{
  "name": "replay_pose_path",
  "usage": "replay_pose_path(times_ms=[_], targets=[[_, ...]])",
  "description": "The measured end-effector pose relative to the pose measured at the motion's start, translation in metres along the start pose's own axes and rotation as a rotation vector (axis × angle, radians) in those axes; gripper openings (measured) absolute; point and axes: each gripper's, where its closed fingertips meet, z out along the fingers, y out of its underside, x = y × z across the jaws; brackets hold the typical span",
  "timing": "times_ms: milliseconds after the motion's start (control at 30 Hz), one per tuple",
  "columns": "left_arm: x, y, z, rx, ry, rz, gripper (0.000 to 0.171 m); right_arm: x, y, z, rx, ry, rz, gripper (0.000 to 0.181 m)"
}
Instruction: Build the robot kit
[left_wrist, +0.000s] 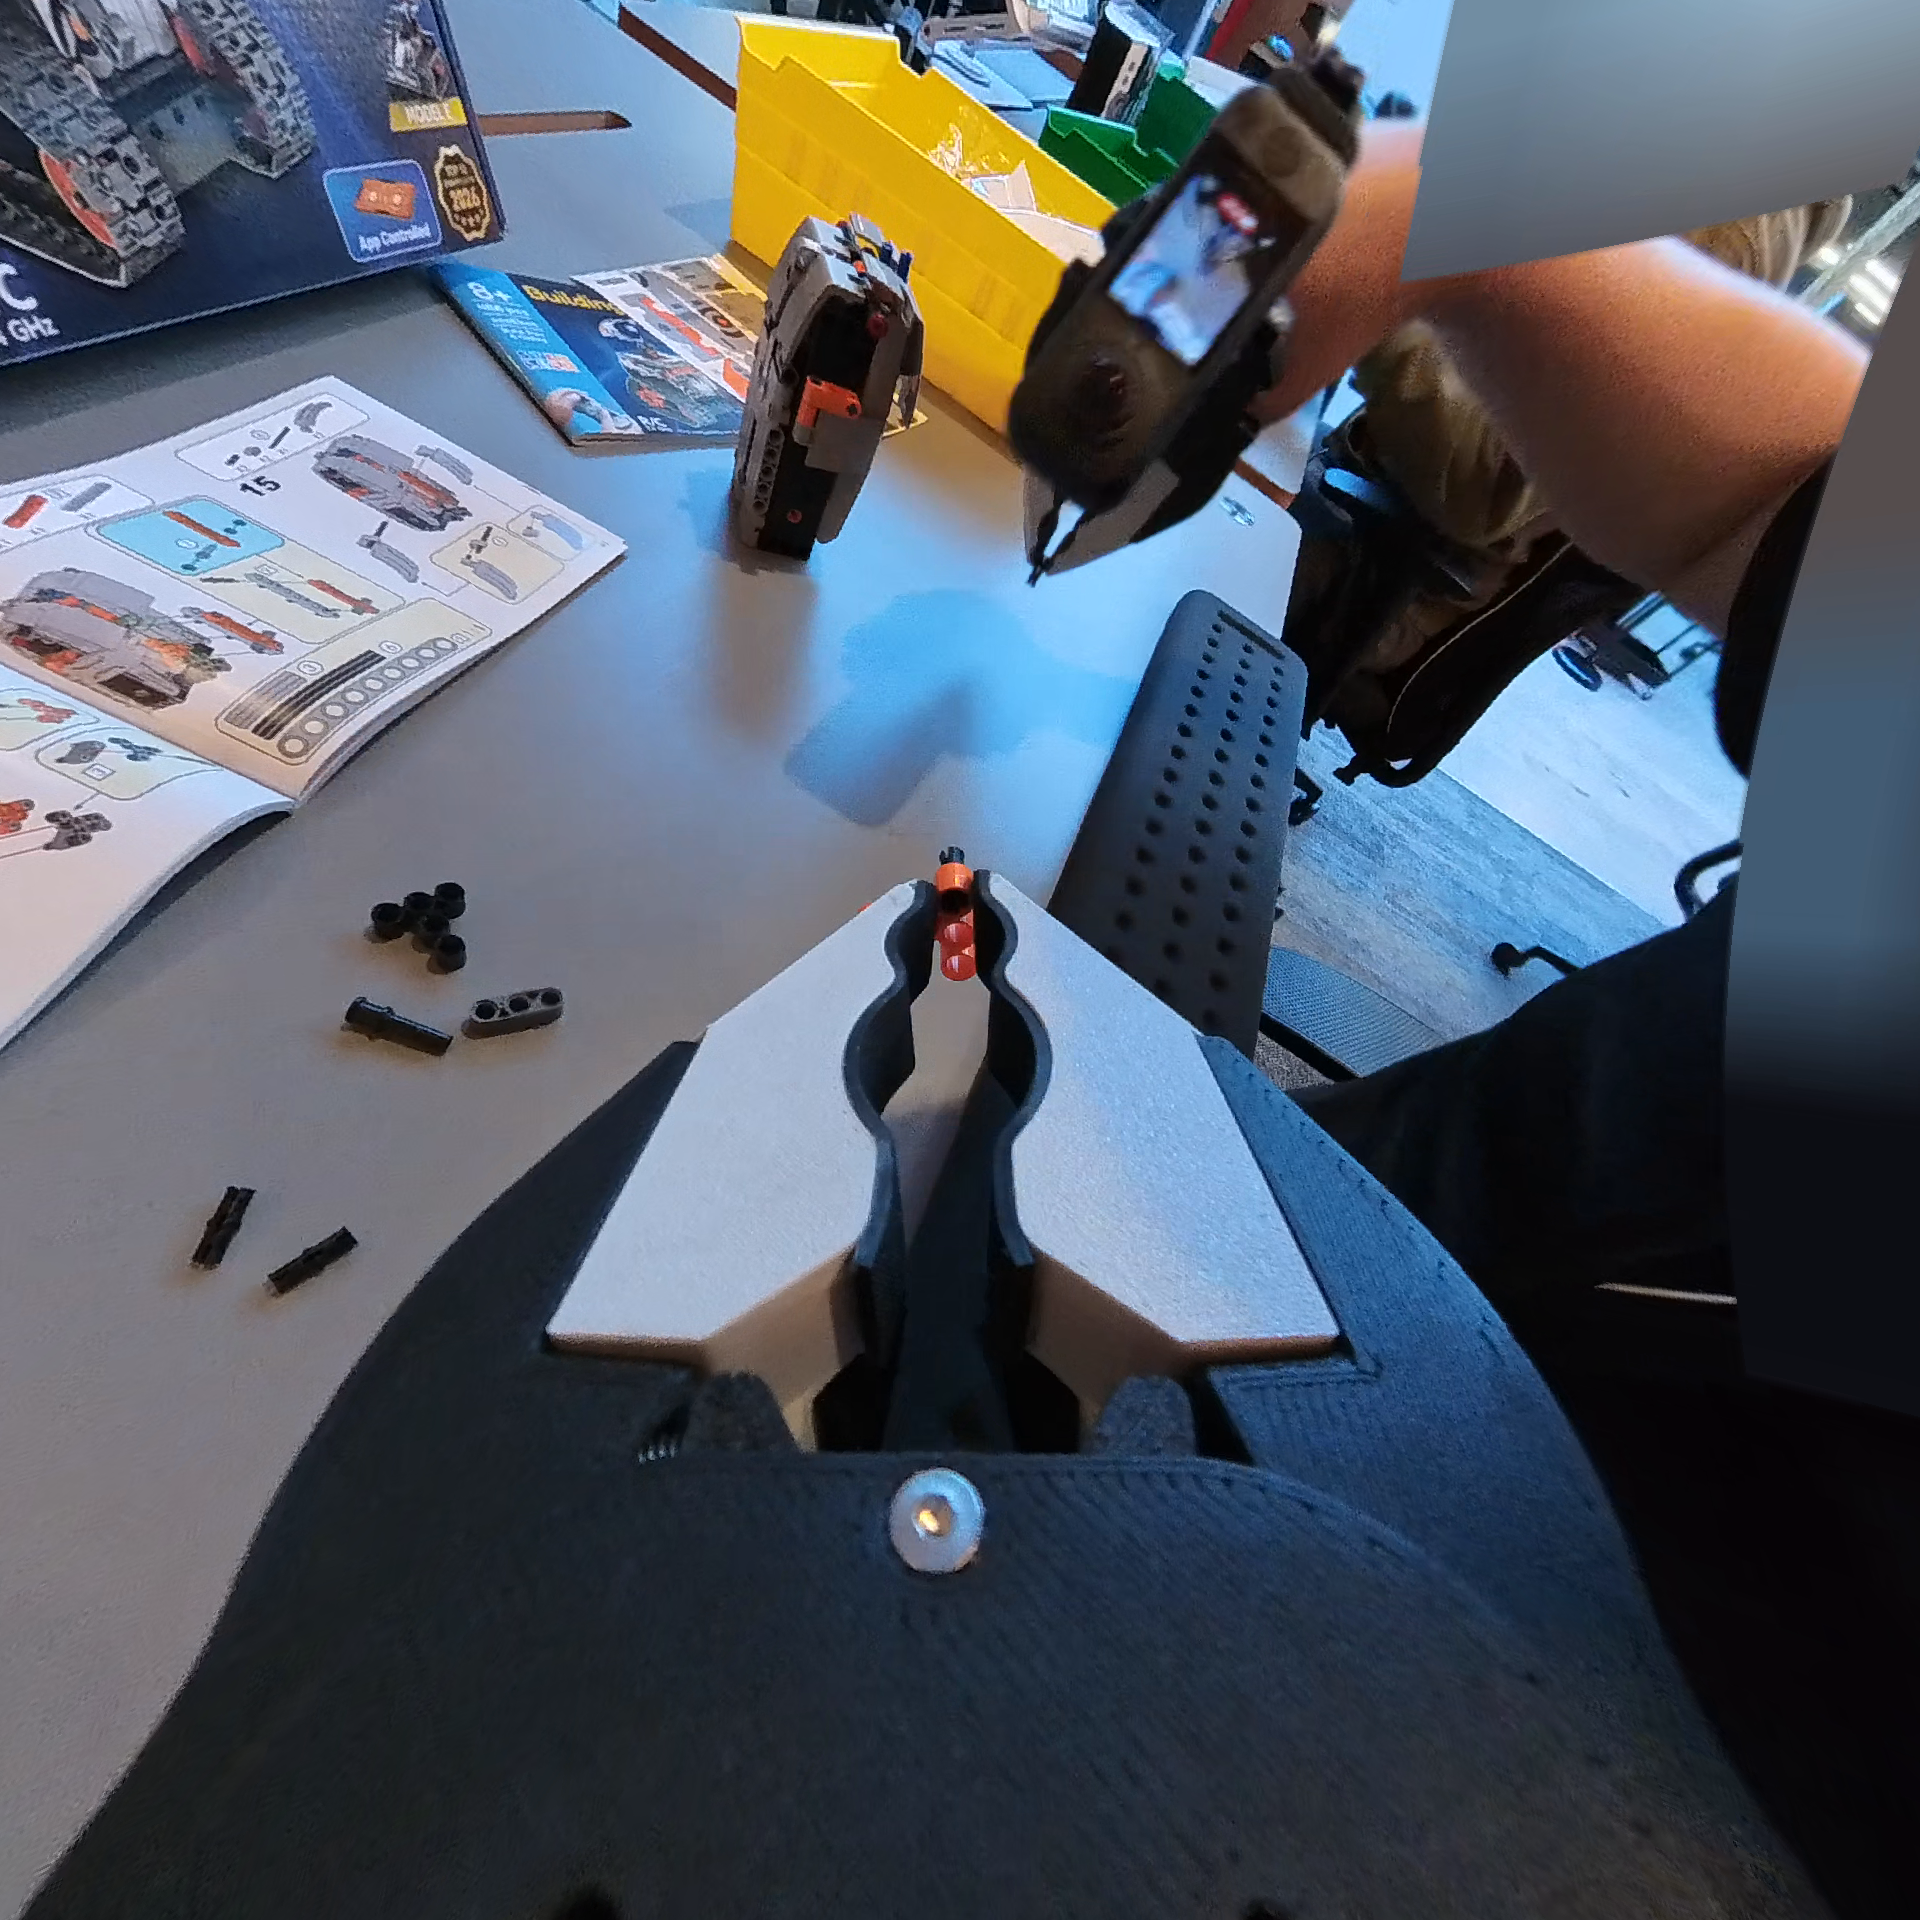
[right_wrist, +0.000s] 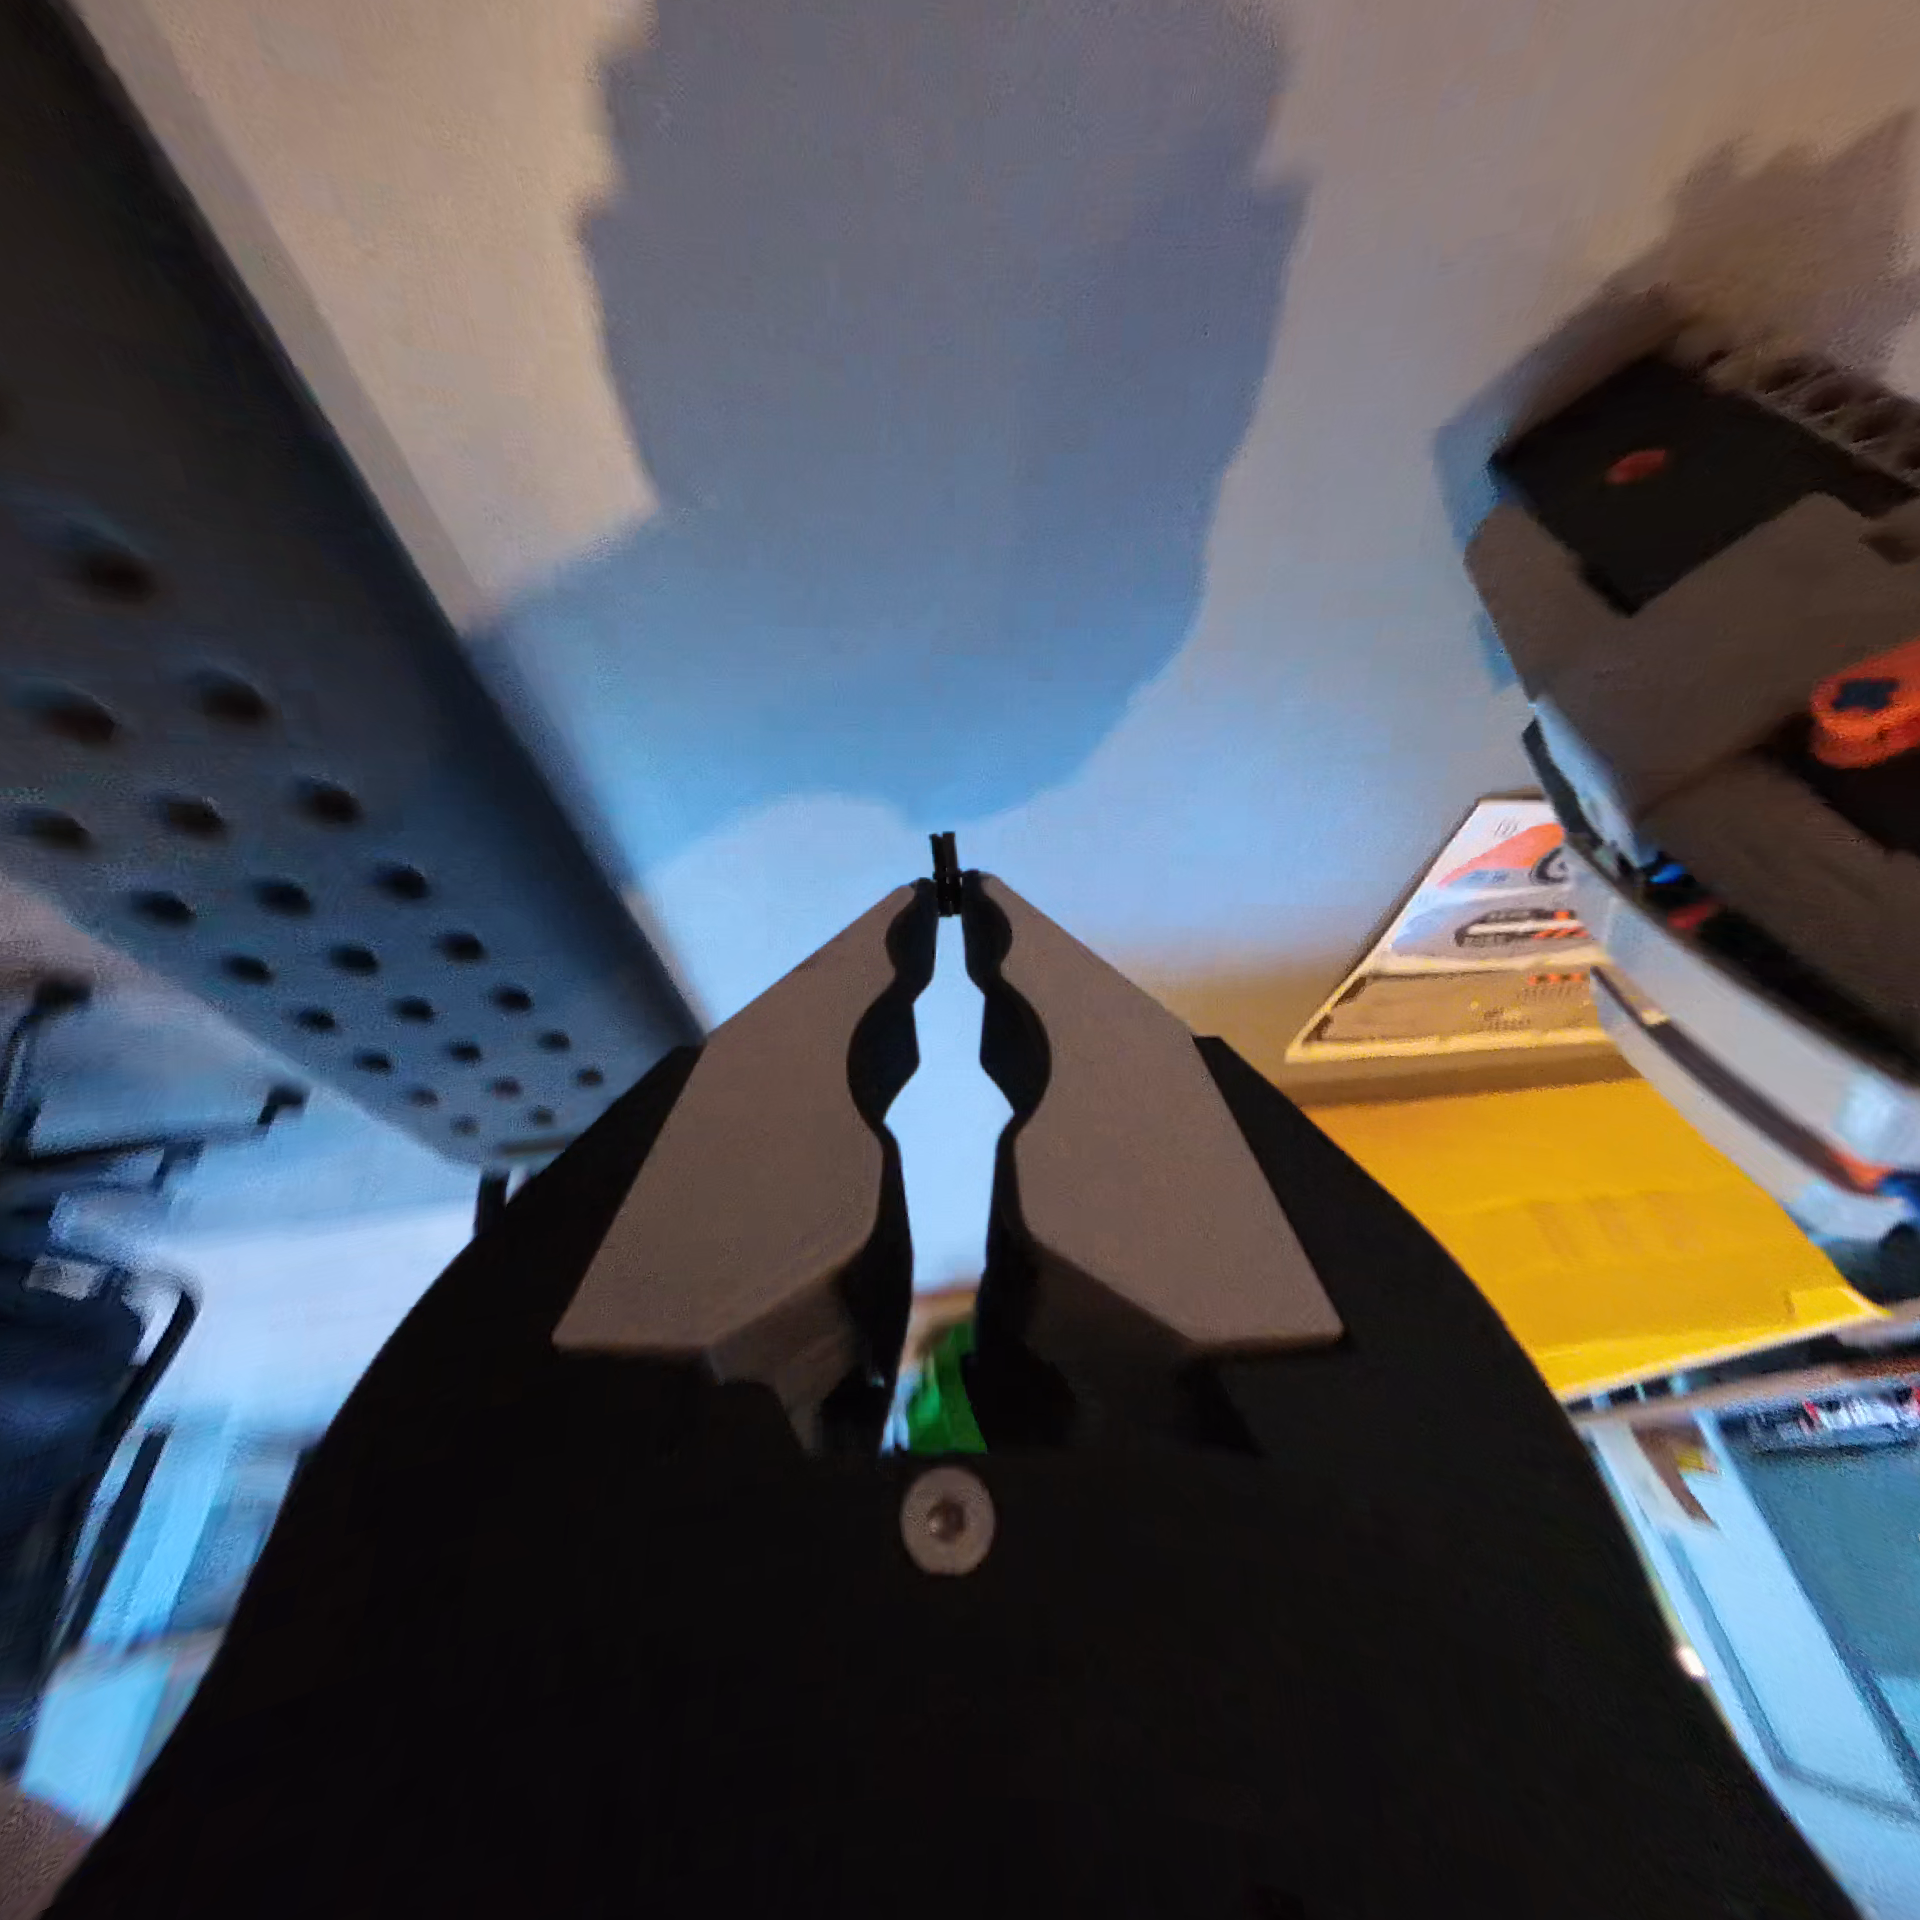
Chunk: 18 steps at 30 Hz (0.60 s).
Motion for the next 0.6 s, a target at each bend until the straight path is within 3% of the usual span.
replay_pose_path(times_ms=[100, 300, 600], targets=[[-0.001, 0.004, -0.004, -0.009, -0.007, -0.013, 0.004, 0.0, 0.004, 0.001, -0.184, -0.098, -0.008, 0.003], [-0.002, 0.002, -0.01, -0.014, -0.018, -0.007, 0.004, -0.011, -0.006, 0.004, -0.353, -0.229, 0.037, 0.002], [-0.003, 0.005, -0.009, -0.011, -0.008, -0.022, 0.004, -0.004, -0.022, 0.012, -0.396, -0.223, 0.092, 0.002]])
